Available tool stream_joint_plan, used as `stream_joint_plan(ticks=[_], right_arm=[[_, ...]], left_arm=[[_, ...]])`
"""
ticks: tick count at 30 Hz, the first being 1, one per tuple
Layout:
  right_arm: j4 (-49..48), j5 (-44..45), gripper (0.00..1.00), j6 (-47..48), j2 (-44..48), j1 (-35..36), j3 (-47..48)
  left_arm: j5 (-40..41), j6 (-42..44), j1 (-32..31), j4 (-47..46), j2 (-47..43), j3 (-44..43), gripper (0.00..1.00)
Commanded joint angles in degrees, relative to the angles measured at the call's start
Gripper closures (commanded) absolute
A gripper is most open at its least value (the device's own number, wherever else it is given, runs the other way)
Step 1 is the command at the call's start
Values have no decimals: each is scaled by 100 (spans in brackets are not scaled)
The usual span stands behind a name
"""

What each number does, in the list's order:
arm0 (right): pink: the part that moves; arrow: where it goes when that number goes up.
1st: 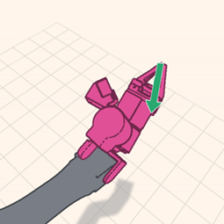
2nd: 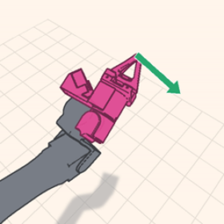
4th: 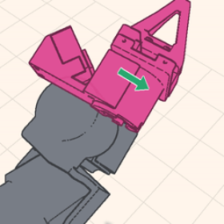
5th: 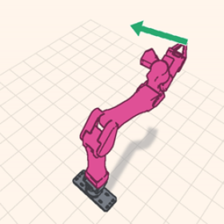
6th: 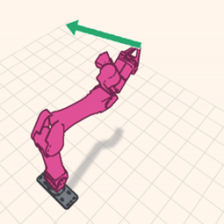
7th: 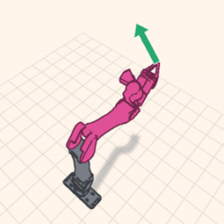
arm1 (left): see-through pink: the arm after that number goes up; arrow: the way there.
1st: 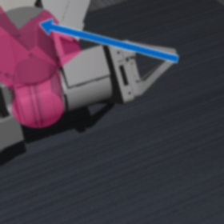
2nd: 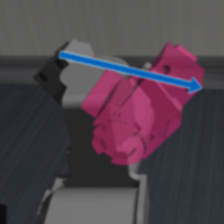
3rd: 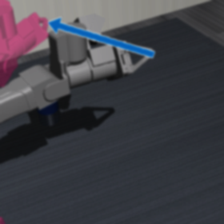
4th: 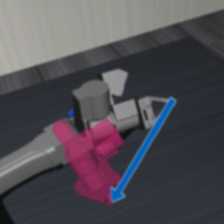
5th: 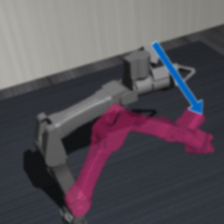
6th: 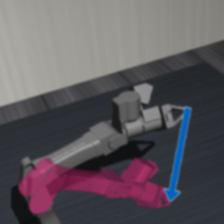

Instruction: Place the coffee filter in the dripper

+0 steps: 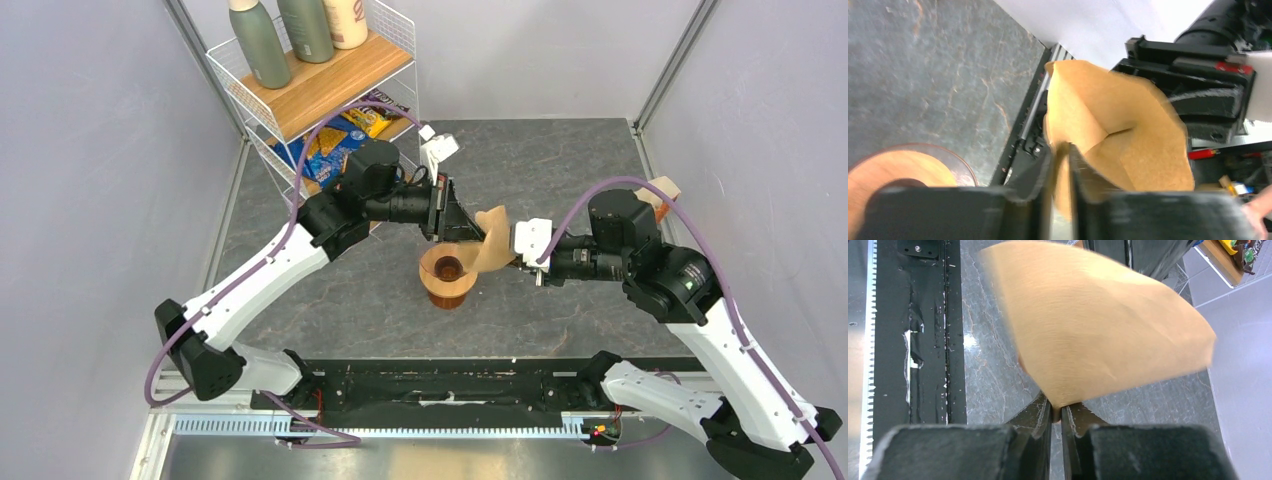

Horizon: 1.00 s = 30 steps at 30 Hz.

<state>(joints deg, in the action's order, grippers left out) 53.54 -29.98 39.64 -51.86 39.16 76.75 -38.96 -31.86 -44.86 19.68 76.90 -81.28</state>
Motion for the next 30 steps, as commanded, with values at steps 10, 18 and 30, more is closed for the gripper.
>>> stream_joint_plan(ticks=[10, 18, 30], right_arm=[[-259, -9, 95, -638, 46, 22, 107], [-203, 209, 23, -1166, -41, 22, 187], [-706, 271, 12, -1423, -422, 19, 224]], left_arm=[[-184, -31, -6, -524, -217, 168, 98], [31, -32, 12, -746, -466, 360, 98], [16, -541, 4, -1032, -413, 503, 98]])
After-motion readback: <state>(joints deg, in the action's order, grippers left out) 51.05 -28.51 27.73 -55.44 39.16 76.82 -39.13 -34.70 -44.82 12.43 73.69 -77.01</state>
